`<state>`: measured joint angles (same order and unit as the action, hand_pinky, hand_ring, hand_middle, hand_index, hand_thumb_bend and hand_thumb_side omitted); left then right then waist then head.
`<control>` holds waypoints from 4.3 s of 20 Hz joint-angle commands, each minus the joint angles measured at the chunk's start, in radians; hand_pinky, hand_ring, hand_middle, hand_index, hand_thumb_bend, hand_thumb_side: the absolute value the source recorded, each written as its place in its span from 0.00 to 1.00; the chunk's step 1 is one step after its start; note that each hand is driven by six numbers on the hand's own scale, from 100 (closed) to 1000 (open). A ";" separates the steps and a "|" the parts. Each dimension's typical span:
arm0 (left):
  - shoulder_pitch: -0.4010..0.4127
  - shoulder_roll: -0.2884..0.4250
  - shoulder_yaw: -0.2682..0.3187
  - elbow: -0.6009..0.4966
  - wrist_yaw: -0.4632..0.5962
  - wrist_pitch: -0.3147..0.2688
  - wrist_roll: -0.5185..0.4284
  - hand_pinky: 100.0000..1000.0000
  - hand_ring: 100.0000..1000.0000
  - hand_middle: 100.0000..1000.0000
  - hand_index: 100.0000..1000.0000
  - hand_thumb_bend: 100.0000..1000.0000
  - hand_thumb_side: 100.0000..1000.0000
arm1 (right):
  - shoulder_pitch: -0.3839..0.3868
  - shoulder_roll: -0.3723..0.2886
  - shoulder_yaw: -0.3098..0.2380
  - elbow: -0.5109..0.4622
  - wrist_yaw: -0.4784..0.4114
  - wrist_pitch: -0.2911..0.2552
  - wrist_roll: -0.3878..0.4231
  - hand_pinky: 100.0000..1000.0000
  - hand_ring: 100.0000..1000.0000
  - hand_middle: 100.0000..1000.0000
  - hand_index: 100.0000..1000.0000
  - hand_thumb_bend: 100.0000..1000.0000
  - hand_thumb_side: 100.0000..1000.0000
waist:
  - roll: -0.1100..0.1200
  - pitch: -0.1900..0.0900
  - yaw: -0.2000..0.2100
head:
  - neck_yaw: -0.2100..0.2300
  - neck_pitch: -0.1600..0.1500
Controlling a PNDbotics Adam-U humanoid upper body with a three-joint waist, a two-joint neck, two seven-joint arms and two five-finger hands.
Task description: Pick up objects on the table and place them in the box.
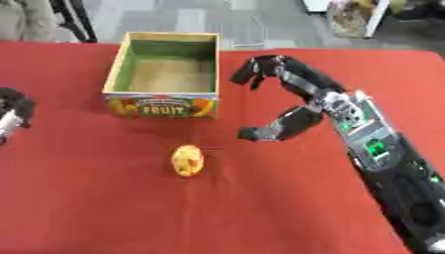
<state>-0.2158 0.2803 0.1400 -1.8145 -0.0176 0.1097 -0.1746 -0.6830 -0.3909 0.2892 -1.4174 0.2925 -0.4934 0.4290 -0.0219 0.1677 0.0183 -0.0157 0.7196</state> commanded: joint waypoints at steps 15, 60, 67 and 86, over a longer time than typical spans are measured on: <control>-0.019 -0.003 -0.008 -0.021 0.007 -0.003 -0.013 0.41 0.45 0.46 0.54 0.44 0.27 | -0.062 0.110 0.041 0.181 0.180 -0.091 0.024 0.60 0.71 0.68 0.80 0.48 0.28 | 0.014 -0.019 0.019 | -0.027 0.012; -0.021 -0.010 -0.014 -0.018 0.009 -0.001 -0.024 0.41 0.45 0.46 0.55 0.43 0.28 | -0.065 0.244 0.049 0.368 0.422 -0.173 -0.041 0.58 0.66 0.62 0.76 0.42 0.23 | 0.012 -0.023 0.034 | -0.038 0.017; -0.020 -0.011 -0.014 -0.018 0.009 -0.001 -0.025 0.41 0.45 0.46 0.55 0.43 0.28 | -0.059 0.251 0.055 0.372 0.445 -0.183 -0.037 0.56 0.61 0.57 0.72 0.35 0.19 | 0.013 -0.022 0.034 | -0.038 0.019; -0.017 -0.012 -0.012 -0.017 0.008 -0.001 -0.024 0.41 0.45 0.46 0.55 0.42 0.28 | -0.053 0.258 0.041 0.408 0.503 -0.198 -0.082 0.27 0.40 0.40 0.61 0.00 0.00 | 0.016 -0.019 0.032 | -0.035 0.021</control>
<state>-0.2215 0.2629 0.1270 -1.8144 -0.0100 0.1101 -0.1971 -0.7295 -0.1228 0.3339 -1.0125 0.7815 -0.6895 0.3481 -0.0105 0.1614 0.0508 -0.0537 0.7370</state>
